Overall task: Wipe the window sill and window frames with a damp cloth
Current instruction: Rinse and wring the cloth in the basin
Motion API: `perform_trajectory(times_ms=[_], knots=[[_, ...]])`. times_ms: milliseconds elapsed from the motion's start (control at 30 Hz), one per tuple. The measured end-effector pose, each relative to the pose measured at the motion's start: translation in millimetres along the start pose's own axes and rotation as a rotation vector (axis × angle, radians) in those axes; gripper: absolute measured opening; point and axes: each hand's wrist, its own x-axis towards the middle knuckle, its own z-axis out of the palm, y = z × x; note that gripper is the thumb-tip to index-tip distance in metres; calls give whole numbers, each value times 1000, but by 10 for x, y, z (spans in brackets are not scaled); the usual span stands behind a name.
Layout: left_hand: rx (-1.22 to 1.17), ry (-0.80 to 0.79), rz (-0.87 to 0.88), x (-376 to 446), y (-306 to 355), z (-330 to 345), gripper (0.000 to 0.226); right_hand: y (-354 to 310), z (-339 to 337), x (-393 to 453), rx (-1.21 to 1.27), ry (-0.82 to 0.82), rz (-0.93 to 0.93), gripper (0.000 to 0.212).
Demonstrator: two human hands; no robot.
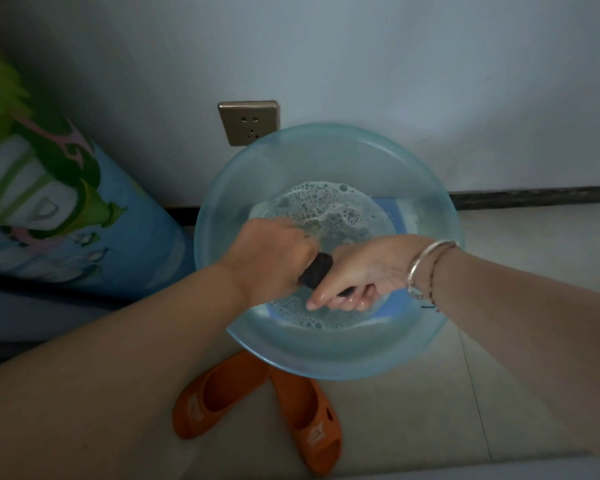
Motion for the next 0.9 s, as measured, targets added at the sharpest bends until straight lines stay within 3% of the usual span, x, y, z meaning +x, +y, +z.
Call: perform_trajectory(times_ms=[100,200,300,400,467,533,633,667,767,900], knots=[[0,-251,-304,123,164,-50,18,-41,29,158,-472,558,-14,19],[-192,-254,-534,215,318,27,21,68,53,135,-787,893,-122,9],[-569,-254,-747,116,499,132,9,213,70,79,-1086,933,-205,14],[-1045,-247,-938,46,628,316,24,331,60,110,-1224,904,-269,8],[-1235,-235,-1002,72,625,374,26,358,6,123,-1247,932,-304,9],[-1220,-251,-965,130,578,385,23,358,-44,114,-1214,995,-337,16],[-906,-205,-820,188,458,307,6,340,-94,98,-1112,1045,-283,22],[-869,-165,-834,191,423,308,13,344,-111,98,-1051,1089,-249,24],[-1045,-38,-1004,177,394,229,25,353,-144,40,-724,1167,-189,33],[-1393,47,-1127,239,429,-56,19,248,-91,-184,-172,1008,-305,44]])
